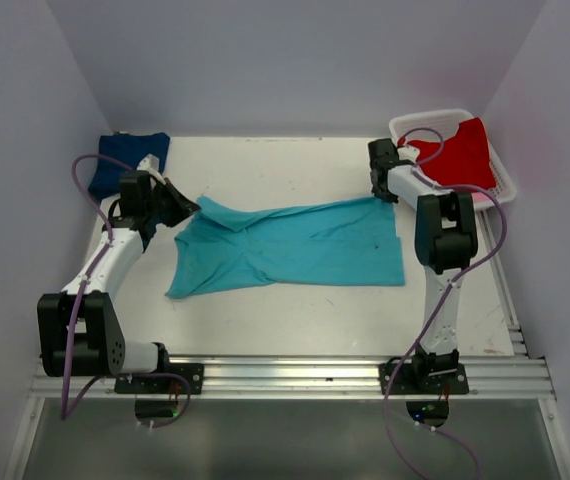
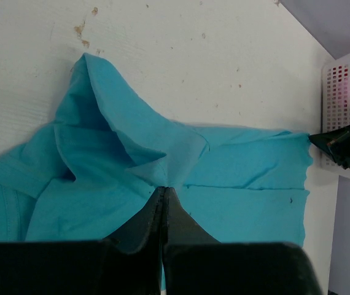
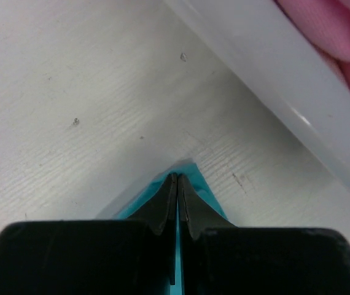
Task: Fold and stack the t-shirts
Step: Fold the tshirt
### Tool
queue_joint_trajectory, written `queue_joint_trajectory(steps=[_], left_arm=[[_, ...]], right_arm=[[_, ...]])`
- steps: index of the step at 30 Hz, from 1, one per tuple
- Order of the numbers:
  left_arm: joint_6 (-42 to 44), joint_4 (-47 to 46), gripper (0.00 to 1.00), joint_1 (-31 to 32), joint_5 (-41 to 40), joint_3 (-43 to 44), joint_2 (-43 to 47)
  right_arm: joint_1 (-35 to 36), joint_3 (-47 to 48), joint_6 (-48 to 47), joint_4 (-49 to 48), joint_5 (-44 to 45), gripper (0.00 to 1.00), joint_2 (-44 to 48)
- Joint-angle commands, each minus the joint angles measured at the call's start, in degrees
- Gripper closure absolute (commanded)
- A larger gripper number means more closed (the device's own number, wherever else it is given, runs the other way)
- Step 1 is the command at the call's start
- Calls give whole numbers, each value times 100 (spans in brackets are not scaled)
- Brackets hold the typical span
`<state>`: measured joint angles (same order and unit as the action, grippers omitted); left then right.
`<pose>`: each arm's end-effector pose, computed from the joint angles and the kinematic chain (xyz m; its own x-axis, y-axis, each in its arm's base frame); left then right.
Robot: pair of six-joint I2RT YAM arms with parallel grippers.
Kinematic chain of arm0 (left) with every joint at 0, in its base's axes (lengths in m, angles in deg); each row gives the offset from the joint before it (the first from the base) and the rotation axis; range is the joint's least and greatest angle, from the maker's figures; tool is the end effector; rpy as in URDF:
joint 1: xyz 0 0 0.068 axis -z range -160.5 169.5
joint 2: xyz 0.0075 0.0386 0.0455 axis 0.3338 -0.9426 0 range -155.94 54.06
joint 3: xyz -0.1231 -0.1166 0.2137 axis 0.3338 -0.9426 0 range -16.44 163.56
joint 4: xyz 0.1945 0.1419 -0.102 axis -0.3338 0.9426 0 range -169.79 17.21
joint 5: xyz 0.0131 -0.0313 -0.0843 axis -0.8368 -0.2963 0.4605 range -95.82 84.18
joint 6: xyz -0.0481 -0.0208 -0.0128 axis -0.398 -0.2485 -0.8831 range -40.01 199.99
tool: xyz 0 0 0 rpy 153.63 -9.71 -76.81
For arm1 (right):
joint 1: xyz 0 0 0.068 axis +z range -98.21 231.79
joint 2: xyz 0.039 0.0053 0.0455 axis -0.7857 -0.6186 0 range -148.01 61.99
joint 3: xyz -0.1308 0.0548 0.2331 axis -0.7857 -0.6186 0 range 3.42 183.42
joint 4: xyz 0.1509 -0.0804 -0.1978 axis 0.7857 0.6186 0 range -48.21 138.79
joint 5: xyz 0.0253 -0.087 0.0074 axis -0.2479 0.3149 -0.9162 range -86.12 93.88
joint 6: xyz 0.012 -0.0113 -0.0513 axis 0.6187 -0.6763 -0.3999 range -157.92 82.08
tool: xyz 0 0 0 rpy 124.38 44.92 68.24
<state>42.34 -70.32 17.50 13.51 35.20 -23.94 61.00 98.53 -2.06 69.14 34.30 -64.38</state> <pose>0.2987 -0.0013 0.2537 -0.6070 -0.5979 -0.5235 -0.1712 0.7416 -0.6486 0.4684 0.0577 0.1609 -0.6115 0.4125 -0.6752 0.5926 0.8042 -0.0453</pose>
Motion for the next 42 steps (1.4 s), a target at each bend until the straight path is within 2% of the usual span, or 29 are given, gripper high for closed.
queue_joint_trajectory(steps=[1, 9, 19, 31, 37, 42], left_arm=[[170, -227, 100, -81, 1, 180, 100], [179, -218, 100, -169, -157, 382, 109], [196, 291, 100, -248, -88, 496, 285], [223, 1284, 100, -248, 167, -303, 1550], [258, 1847, 100, -248, 176, -645, 2296], [267, 2154, 100, -248, 176, -883, 2535]], right_arm=[[-16, -177, -122, -212, 254, 100, 831], [-16, -1046, -325, -634, 720, 100, 1895], [-16, -1863, -184, -433, 510, 100, 2563], [-25, -3129, -17, -406, 255, 100, 3495], [-25, -3402, 0, -362, 193, 100, 3803], [-16, -3561, -9, -318, 114, 100, 3996]])
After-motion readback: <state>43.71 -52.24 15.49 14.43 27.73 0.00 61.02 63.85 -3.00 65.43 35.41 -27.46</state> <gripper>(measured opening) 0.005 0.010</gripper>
